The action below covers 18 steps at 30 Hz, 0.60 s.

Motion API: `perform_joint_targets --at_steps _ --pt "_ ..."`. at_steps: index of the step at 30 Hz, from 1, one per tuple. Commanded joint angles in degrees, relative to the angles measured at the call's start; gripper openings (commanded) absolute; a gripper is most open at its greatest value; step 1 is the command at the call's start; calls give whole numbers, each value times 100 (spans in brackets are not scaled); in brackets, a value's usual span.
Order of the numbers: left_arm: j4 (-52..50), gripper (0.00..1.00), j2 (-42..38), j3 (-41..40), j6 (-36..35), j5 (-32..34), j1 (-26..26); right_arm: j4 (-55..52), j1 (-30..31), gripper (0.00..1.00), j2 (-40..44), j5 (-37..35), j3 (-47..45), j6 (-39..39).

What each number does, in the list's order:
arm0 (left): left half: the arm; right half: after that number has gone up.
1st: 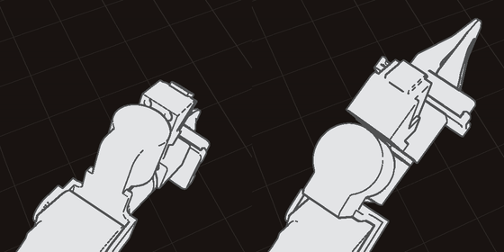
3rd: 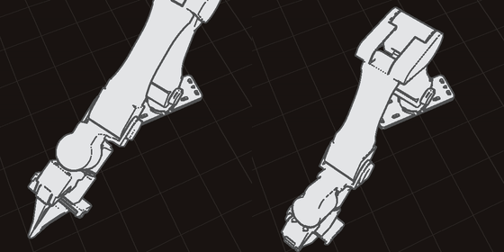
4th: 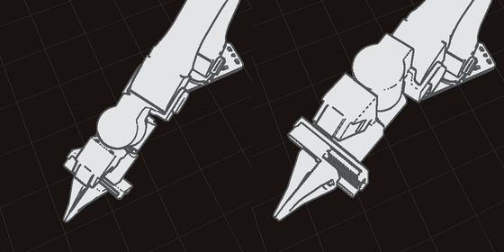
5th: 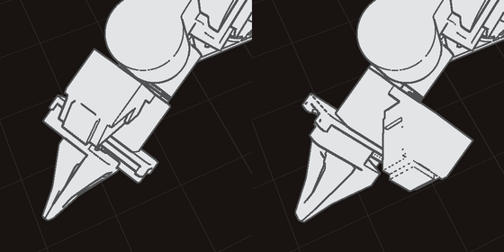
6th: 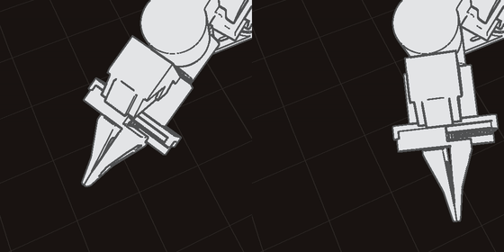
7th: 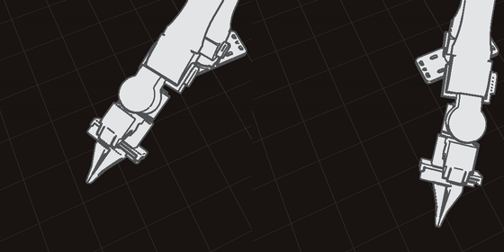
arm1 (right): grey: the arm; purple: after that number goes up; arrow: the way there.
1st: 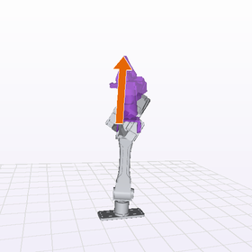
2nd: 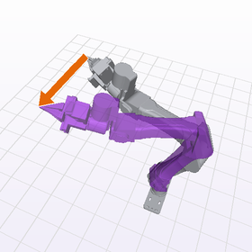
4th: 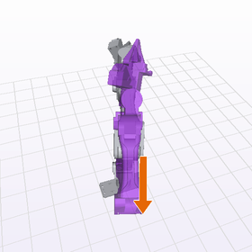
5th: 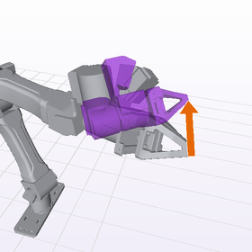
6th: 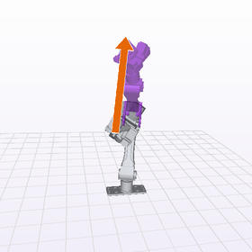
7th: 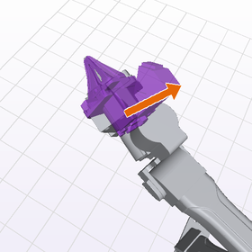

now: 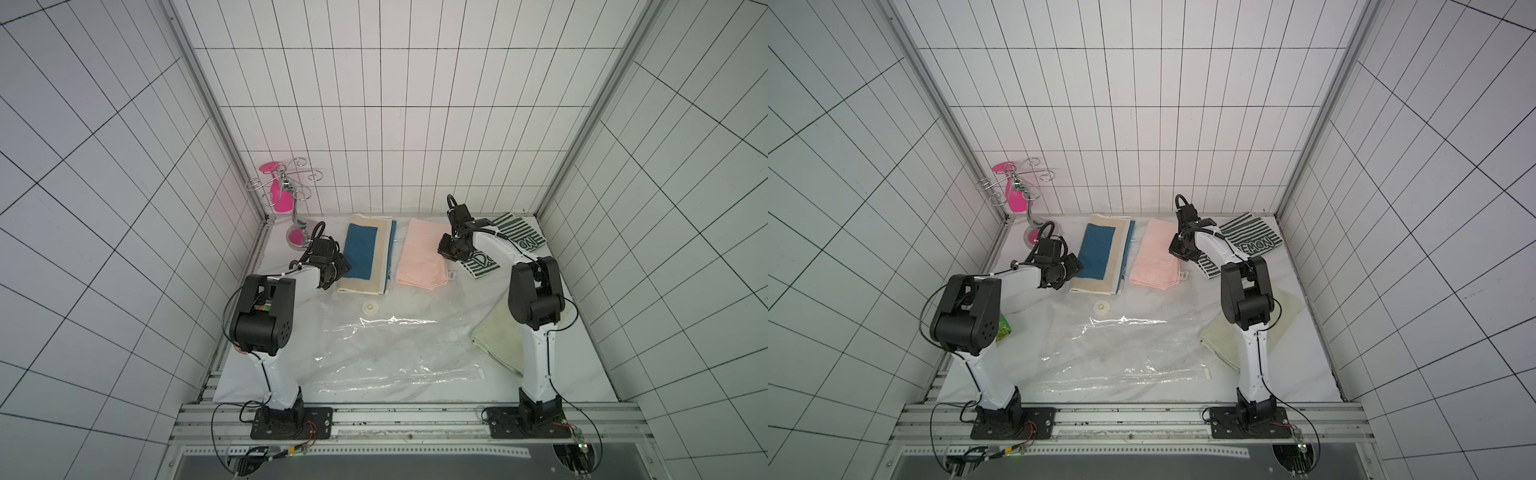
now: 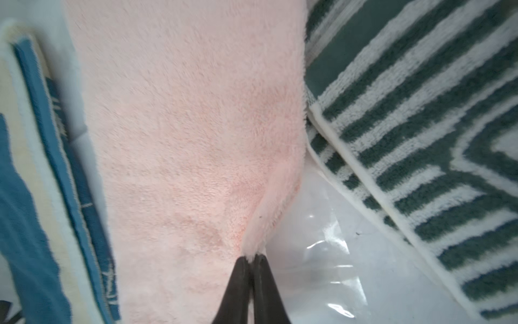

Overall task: Place the folded towel into the vacuum bag
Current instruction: Adjust the towel at the center of the board.

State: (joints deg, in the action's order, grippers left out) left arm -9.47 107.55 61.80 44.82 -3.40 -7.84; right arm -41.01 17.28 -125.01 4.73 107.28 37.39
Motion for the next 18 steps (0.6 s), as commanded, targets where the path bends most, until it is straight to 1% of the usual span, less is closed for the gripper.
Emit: perform_joint_targets --at_steps 1,2,3,9,10,12,13,14,17,18 --pt "-380 79 259 -80 141 134 7 -692 -8 5 -68 -331 676 -391" --pt "-388 79 226 -80 134 149 11 -849 -45 1 -44 -471 775 -506" --pt "-415 79 191 -80 116 172 7 -974 -122 0 -11 -573 849 -581" --pt "-494 80 117 -73 132 252 10 -1251 -699 0 325 -682 784 -968" --pt "-498 79 125 -72 141 227 13 -1240 -755 0 328 -532 741 -1008" --pt "-487 80 144 -47 167 193 12 -1171 -811 0 203 227 647 -986" --pt "-479 79 152 -38 176 190 9 -1090 -792 0 128 497 592 -956" --pt "-475 80 161 -30 170 175 10 -1044 -758 0 52 587 559 -912" --pt "-542 80 129 -28 150 157 1 -1022 -867 0 43 -271 442 -759" --pt "-571 80 97 -36 121 177 3 -971 -1014 0 109 -302 383 -685"
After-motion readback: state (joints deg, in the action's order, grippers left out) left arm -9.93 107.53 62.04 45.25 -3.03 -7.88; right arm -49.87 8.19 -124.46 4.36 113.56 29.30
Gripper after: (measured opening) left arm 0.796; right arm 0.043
